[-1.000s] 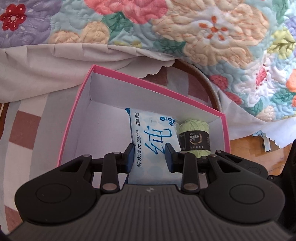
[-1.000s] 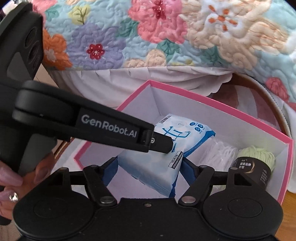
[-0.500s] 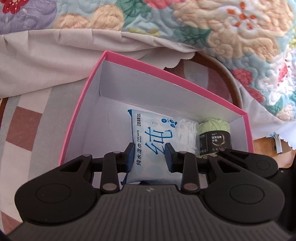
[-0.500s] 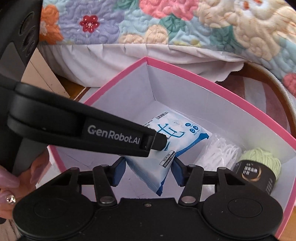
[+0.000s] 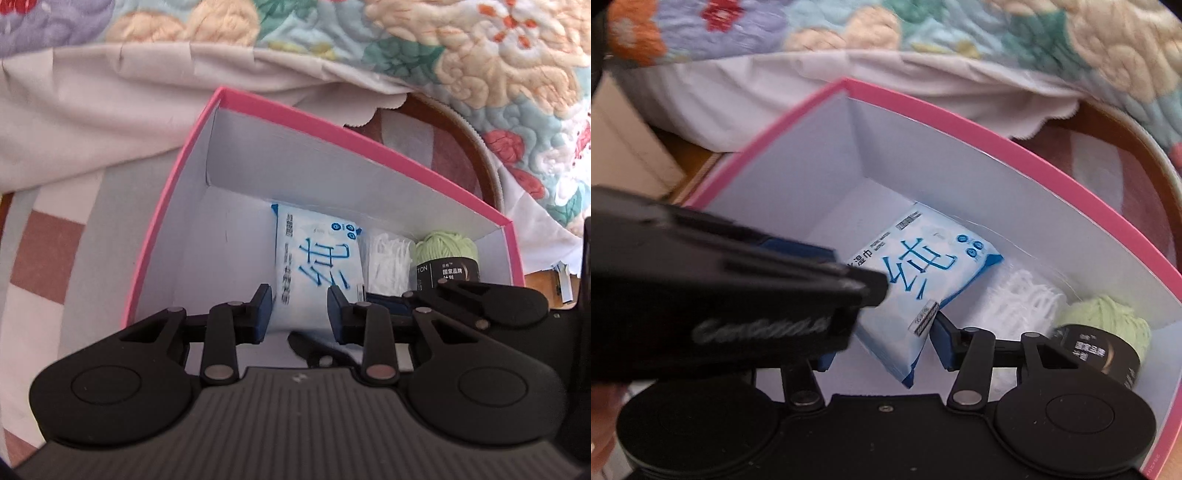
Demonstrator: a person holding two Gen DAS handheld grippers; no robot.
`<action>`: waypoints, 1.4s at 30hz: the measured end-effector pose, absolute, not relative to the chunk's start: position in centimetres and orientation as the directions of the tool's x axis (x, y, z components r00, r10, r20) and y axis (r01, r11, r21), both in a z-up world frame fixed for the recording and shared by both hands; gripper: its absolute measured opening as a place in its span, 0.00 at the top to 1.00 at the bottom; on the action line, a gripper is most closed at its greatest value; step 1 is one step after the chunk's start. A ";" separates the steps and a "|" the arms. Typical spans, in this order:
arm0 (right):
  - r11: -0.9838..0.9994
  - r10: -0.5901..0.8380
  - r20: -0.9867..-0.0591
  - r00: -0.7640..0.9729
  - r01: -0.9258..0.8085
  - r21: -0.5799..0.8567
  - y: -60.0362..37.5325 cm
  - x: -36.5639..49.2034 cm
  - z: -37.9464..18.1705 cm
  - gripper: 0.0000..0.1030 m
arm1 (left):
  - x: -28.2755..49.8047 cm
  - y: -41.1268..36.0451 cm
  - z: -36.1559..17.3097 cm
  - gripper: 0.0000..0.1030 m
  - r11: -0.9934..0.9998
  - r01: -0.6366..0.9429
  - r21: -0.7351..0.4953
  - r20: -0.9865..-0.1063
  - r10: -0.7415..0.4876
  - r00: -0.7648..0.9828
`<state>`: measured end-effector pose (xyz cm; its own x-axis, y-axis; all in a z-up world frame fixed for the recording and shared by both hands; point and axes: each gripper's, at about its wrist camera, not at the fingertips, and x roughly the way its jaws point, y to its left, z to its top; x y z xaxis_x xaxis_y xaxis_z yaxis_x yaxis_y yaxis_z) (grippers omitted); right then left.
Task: Organize objects
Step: 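Lower the wet-wipes pack into the box and open the left gripper, then withdraw the left gripper up and away from the pink box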
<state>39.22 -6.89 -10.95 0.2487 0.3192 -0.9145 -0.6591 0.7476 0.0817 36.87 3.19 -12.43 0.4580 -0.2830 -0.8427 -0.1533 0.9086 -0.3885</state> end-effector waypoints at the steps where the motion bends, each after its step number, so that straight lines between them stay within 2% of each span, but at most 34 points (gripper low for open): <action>1: 0.756 0.313 -0.917 0.247 -0.649 0.083 -7.0 39.4 -11.1 0.47 | 36.8 3.2 -12.6 0.71 0.907 -0.153 -0.393 -0.842 -0.288 0.456; 5: 0.759 0.339 -0.911 0.233 -0.641 0.118 -7.8 39.9 -10.9 0.46 | 36.4 2.9 -12.9 0.72 0.906 -0.145 -0.397 -0.836 -0.292 0.464; 9: 0.756 0.345 -0.902 0.258 -0.646 0.104 -8.7 39.2 -10.0 0.38 | 36.4 2.6 -13.2 0.73 0.906 -0.143 -0.399 -0.834 -0.294 0.466; 22: 0.783 0.413 -0.833 0.369 -0.611 0.118 -13.2 34.6 -4.9 0.37 | 34.0 1.7 -10.5 0.73 0.922 -0.113 -0.370 -0.828 -0.272 0.490; 28: 0.781 0.398 -0.825 0.402 -0.620 0.074 -13.4 32.5 -2.6 0.37 | 32.5 1.1 -7.9 0.70 0.915 -0.072 -0.397 -0.808 -0.311 0.501; 33: 0.785 0.412 -0.800 0.436 -0.615 0.070 -14.0 30.2 -0.3 0.37 | 30.2 0.6 -5.1 0.69 0.932 -0.030 -0.362 -0.815 -0.301 0.495; 39: 0.779 0.422 -0.777 0.467 -0.625 0.047 -14.8 27.0 1.7 0.37 | 27.4 0.8 -2.2 0.60 0.946 -0.008 -0.323 -0.828 -0.279 0.486; 42: 0.768 0.428 -0.771 0.471 -0.639 0.036 -15.3 25.8 2.6 0.37 | 26.0 1.1 -1.1 0.59 0.949 -0.002 -0.315 -0.836 -0.276 0.474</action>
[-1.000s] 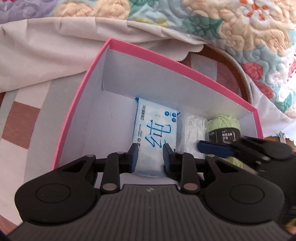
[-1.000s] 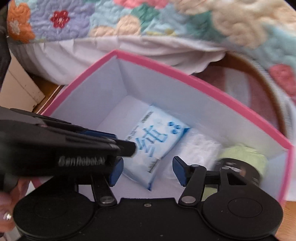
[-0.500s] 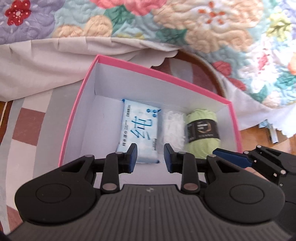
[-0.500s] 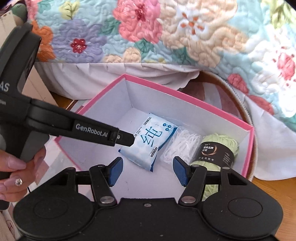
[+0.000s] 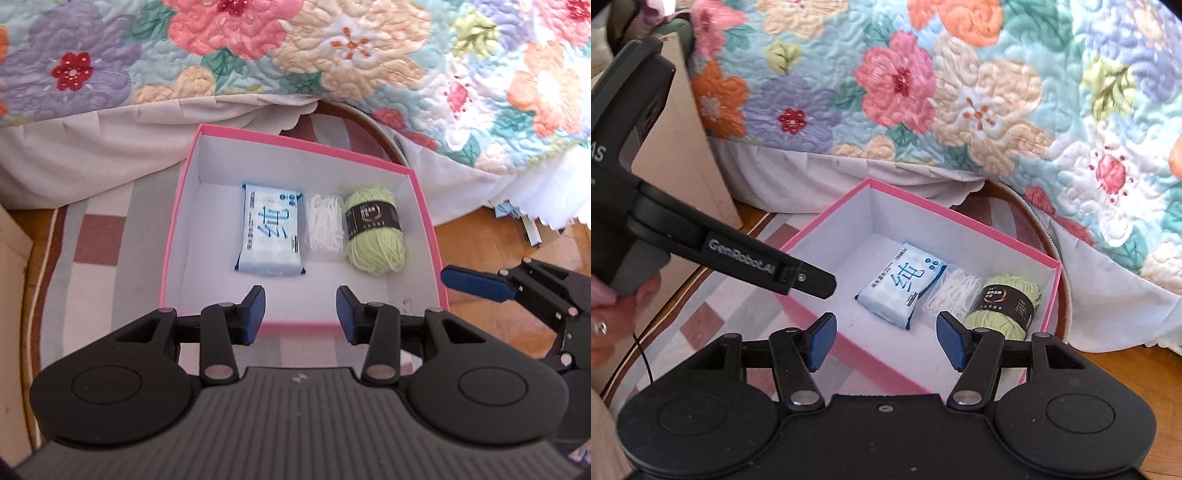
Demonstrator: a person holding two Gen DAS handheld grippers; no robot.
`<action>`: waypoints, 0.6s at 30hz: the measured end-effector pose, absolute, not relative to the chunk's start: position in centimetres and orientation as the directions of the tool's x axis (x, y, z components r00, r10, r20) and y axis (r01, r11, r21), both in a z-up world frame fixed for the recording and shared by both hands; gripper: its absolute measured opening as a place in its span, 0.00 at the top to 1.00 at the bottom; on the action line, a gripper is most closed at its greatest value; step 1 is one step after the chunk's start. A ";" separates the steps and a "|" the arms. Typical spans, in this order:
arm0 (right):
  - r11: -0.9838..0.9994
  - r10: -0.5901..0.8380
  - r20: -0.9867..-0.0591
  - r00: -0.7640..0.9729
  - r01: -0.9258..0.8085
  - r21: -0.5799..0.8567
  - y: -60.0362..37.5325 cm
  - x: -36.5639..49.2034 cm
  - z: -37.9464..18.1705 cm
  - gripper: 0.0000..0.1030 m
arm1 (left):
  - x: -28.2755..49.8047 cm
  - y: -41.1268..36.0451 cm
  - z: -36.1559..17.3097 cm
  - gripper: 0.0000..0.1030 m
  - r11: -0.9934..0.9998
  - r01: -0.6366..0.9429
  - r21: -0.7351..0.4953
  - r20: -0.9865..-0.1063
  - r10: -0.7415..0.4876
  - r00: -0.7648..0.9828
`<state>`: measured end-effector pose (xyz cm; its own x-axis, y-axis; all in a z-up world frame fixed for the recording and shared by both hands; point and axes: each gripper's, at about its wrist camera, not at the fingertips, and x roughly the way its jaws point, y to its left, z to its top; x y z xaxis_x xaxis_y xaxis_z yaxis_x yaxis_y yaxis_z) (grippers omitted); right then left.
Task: Organize objects
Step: 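Withdraw the left gripper up and away from the pink box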
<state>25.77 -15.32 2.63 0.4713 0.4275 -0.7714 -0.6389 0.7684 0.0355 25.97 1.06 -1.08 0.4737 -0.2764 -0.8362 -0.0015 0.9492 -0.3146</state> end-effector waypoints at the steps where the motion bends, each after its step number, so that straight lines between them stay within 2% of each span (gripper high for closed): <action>1: 0.766 0.429 -0.769 0.473 -0.642 0.033 -15.5 25.3 3.0 0.37 | 25.5 1.1 -0.7 0.57 0.952 -0.001 -0.306 -0.839 -0.269 0.473; 13: 0.789 0.430 -0.740 0.517 -0.613 0.030 -18.0 20.6 5.6 0.34 | 19.9 1.7 4.3 0.41 0.960 0.046 -0.275 -0.835 -0.263 0.483; 18: 0.794 0.479 -0.721 0.501 -0.598 0.112 -19.1 18.3 6.4 0.32 | 17.7 1.8 5.0 0.40 0.958 0.043 -0.283 -0.836 -0.268 0.479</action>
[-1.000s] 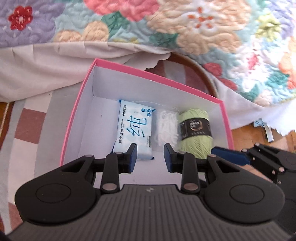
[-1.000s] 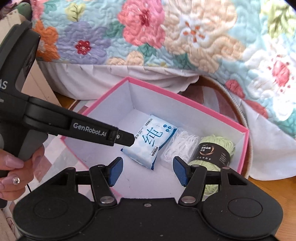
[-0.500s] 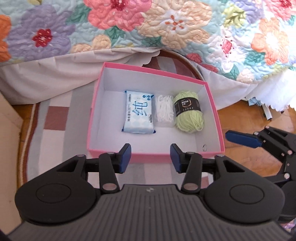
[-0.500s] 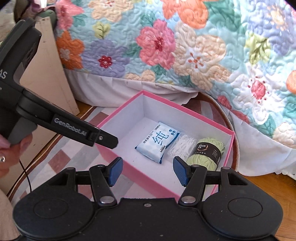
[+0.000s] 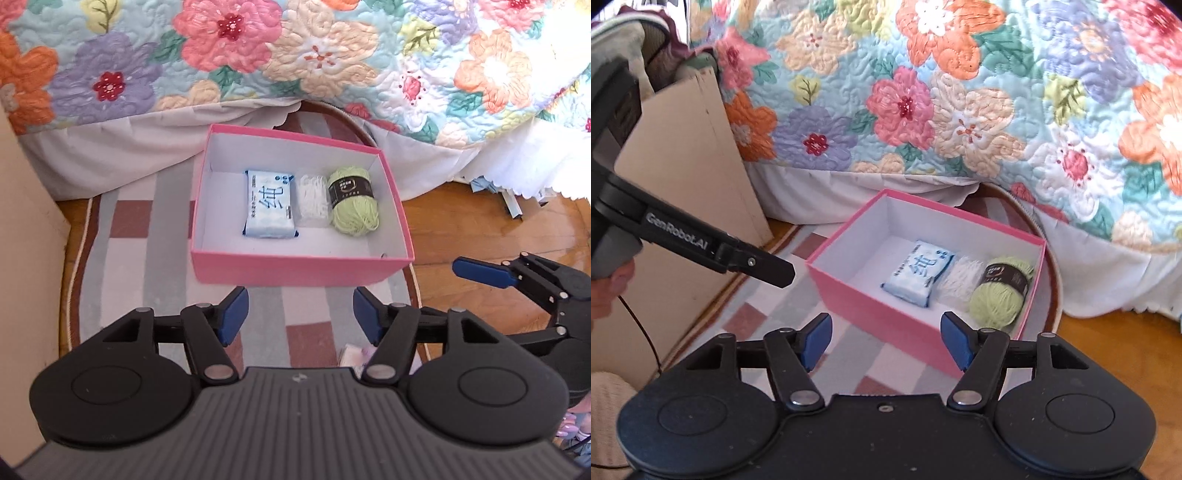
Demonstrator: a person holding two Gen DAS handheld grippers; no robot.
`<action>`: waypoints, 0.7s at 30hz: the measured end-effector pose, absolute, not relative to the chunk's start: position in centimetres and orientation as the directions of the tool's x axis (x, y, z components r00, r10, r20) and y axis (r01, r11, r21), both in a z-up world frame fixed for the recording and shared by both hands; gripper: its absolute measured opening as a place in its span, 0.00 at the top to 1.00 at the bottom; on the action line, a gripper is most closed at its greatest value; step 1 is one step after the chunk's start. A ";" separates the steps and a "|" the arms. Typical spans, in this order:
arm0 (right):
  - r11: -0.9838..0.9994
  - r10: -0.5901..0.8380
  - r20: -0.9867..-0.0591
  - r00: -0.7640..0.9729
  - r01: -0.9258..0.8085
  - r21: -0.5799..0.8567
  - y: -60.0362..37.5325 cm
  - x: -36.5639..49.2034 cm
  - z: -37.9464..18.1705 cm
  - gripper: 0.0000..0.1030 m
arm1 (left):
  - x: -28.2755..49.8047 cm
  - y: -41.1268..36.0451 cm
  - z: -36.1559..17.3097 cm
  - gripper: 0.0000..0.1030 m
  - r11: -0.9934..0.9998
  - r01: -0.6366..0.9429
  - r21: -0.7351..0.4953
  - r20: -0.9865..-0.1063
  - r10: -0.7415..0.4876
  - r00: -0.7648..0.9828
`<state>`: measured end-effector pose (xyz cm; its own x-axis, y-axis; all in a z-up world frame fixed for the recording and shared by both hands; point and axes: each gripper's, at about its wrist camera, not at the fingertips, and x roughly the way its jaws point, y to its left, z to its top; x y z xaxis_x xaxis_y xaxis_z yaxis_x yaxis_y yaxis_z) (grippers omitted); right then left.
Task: Organize objects
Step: 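Withdraw the left gripper up and away from the pink box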
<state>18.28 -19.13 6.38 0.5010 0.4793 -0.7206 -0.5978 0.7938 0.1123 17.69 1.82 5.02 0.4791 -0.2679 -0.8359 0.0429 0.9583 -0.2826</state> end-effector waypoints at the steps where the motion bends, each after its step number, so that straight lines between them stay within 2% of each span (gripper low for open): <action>1: 0.795 0.483 -0.716 0.504 -0.595 0.118 -19.3 17.8 6.5 0.32 | 17.2 1.9 5.2 0.40 0.959 0.040 -0.282 -0.837 -0.266 0.479; 4: 0.791 0.495 -0.709 0.502 -0.599 0.129 -19.7 16.2 6.8 0.29 | 15.5 2.2 5.8 0.38 0.962 0.040 -0.270 -0.833 -0.254 0.491; 6: 0.786 0.500 -0.707 0.501 -0.605 0.127 -19.8 15.1 7.0 0.21 | 14.3 2.2 6.3 0.37 0.965 0.045 -0.260 -0.828 -0.247 0.503; 12: 0.766 0.522 -0.699 0.489 -0.630 0.131 -19.9 11.9 7.4 0.19 | 11.4 1.7 6.6 0.37 0.971 0.064 -0.231 -0.831 -0.231 0.507; 14: 0.759 0.527 -0.699 0.484 -0.638 0.131 -19.7 10.8 7.2 0.16 | 10.7 1.4 6.2 0.37 0.973 0.065 -0.223 -0.838 -0.225 0.497; 18: 0.742 0.531 -0.692 0.489 -0.663 0.100 -19.3 8.8 6.5 0.13 | 9.7 1.1 5.1 0.30 0.973 0.078 -0.216 -0.844 -0.226 0.487; 21: 0.736 0.532 -0.689 0.492 -0.672 0.087 -19.1 7.7 5.4 0.12 | 9.1 0.4 4.1 0.30 0.972 0.111 -0.206 -0.847 -0.234 0.477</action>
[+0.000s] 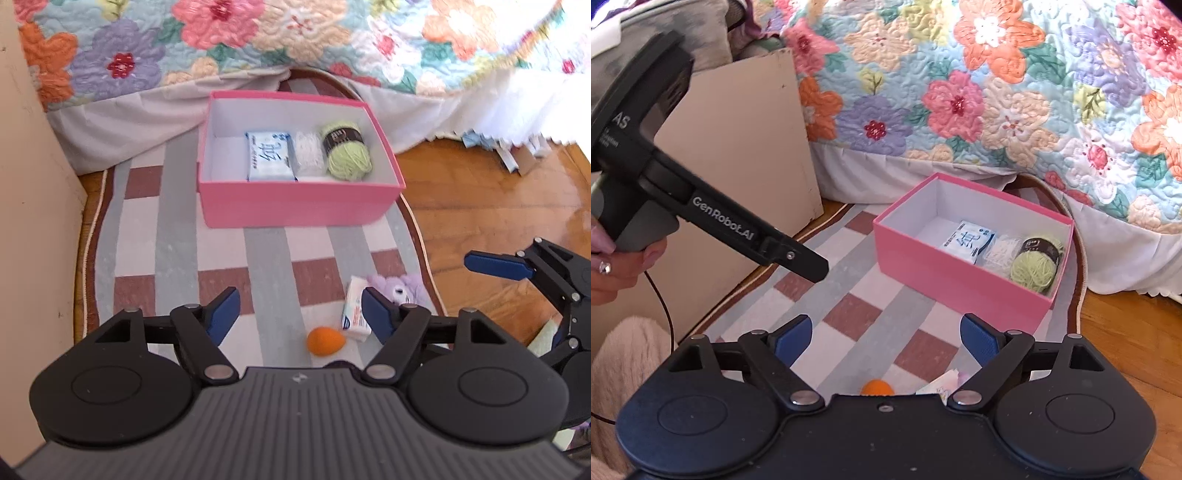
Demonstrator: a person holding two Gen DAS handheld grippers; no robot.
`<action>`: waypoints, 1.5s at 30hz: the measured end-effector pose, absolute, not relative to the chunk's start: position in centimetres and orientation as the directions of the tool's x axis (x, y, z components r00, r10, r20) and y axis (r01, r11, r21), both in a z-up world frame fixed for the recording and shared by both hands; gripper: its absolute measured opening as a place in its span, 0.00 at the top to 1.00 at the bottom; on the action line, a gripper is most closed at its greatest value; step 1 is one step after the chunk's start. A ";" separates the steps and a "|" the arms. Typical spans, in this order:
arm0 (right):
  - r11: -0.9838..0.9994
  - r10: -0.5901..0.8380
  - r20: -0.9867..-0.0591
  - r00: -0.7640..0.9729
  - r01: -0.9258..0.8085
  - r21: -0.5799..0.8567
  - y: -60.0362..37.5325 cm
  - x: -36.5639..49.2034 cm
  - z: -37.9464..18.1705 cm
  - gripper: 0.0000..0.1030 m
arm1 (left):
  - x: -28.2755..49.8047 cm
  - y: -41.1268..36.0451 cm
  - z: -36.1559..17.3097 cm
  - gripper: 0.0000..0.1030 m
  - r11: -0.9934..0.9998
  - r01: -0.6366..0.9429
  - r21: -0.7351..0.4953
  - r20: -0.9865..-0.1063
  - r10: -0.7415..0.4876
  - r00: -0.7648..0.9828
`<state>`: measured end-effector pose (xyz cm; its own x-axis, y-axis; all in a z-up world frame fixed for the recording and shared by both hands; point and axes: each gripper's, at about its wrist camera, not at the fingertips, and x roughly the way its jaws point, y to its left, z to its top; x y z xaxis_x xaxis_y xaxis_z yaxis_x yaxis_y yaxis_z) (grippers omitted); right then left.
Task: Organize objects
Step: 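Withdraw the left gripper up and away from the pink box, then lower the left gripper onto the orange makeup sponge and close it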
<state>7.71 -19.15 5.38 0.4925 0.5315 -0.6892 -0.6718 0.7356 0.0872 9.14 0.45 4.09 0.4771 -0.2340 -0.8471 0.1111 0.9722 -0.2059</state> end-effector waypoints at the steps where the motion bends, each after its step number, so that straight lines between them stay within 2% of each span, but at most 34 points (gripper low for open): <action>1: 0.737 0.531 -0.686 0.498 -0.670 0.084 -19.2 7.4 5.0 0.12 | 8.9 0.2 3.8 0.30 0.971 0.122 -0.204 -0.847 -0.237 0.476; 9: 0.701 0.530 -0.671 0.519 -0.713 0.002 -18.5 5.2 1.1 0.12 | 7.9 -0.6 0.9 0.26 0.974 0.148 -0.171 -0.840 -0.222 0.494; 12: 0.646 0.589 -0.647 0.484 -0.763 0.017 -18.4 5.0 -0.4 0.12 | 7.7 -0.9 0.1 0.26 0.972 0.180 -0.154 -0.826 -0.226 0.517; 18: 0.679 0.588 -0.606 0.536 -0.734 0.009 -18.9 4.9 -2.0 0.12 | 7.5 -1.0 -1.3 0.24 0.973 0.171 -0.155 -0.816 -0.223 0.534; 24: 0.694 0.528 -0.653 0.543 -0.719 -0.036 -18.6 5.2 -3.2 0.12 | 7.5 -1.3 -2.9 0.15 0.972 0.170 -0.162 -0.816 -0.229 0.531; 31: 0.771 0.537 -0.636 0.554 -0.629 0.102 -20.8 7.2 -3.4 0.11 | 7.4 -0.9 -3.6 0.08 0.967 0.162 -0.197 -0.775 -0.255 0.579; 38: 0.737 0.529 -0.679 0.510 -0.673 0.069 -19.3 6.6 -4.8 0.11 | 7.9 -0.8 -5.1 0.07 0.953 0.153 -0.262 -0.769 -0.302 0.563; 45: 0.734 0.516 -0.712 0.477 -0.675 0.080 -17.7 6.1 -6.9 0.11 | 8.8 -0.9 -8.0 0.07 0.956 0.110 -0.271 -0.818 -0.289 0.498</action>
<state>6.08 -17.65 -6.92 0.4765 0.5159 -0.7119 -0.6748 0.7337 0.0800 8.80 -0.91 -7.96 0.4979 -0.2893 -0.8176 0.1105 0.9562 -0.2710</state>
